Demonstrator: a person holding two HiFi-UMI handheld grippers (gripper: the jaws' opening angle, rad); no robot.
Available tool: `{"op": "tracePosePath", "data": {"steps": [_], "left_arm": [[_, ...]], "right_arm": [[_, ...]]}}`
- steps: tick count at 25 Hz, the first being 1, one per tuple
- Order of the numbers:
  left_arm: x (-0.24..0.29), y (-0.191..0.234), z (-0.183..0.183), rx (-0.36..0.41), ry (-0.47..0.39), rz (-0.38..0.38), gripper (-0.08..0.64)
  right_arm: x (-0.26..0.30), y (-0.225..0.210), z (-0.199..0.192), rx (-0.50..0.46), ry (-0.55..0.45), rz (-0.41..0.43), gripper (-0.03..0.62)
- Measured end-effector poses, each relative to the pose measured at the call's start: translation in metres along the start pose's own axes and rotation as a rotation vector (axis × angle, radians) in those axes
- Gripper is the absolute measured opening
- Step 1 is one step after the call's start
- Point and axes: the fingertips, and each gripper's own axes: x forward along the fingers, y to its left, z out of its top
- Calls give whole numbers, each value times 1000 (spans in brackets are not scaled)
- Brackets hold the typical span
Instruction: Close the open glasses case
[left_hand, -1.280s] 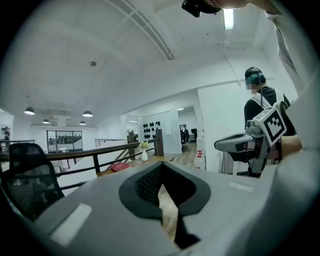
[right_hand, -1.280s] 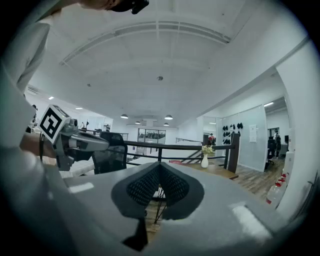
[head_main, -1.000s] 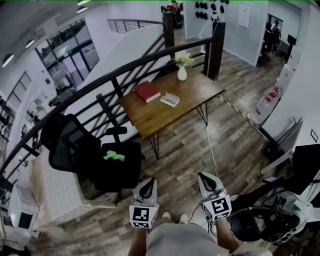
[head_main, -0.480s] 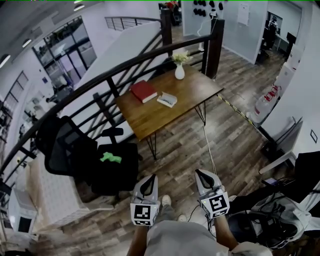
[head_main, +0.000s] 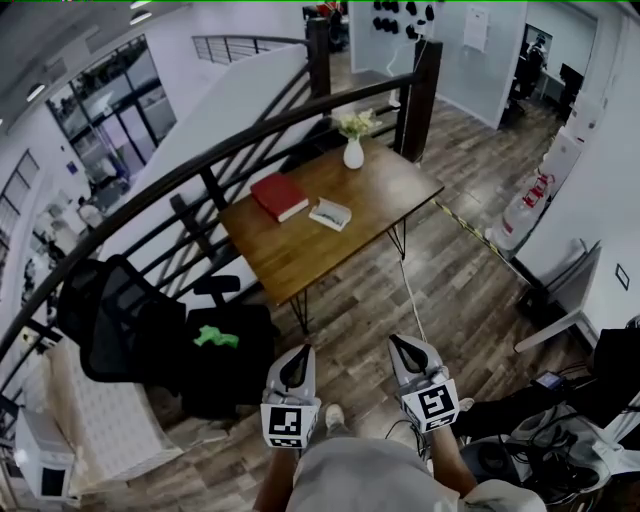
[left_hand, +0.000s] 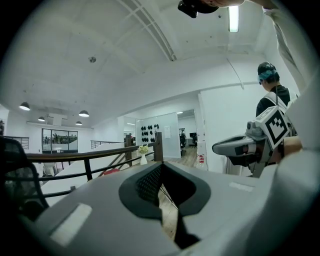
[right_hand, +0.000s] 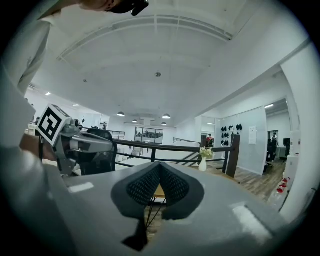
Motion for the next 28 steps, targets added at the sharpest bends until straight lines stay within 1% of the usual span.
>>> {"op": "tracePosePath", "data": {"steps": [6, 13, 18, 28], "left_arm": [[29, 33, 0, -7, -1, -39, 20], [46, 68, -2, -11, -13, -62, 20], [58, 76, -4, -17, -12, -79, 20], [96, 92, -3, -2, -20, -89, 20]], "right_arm": [[41, -1, 6, 2, 13, -24, 3], [79, 5, 11, -4, 20, -51, 3], [92, 2, 8, 1, 32, -61, 3], [127, -19, 6, 11, 13, -73, 3]]}}
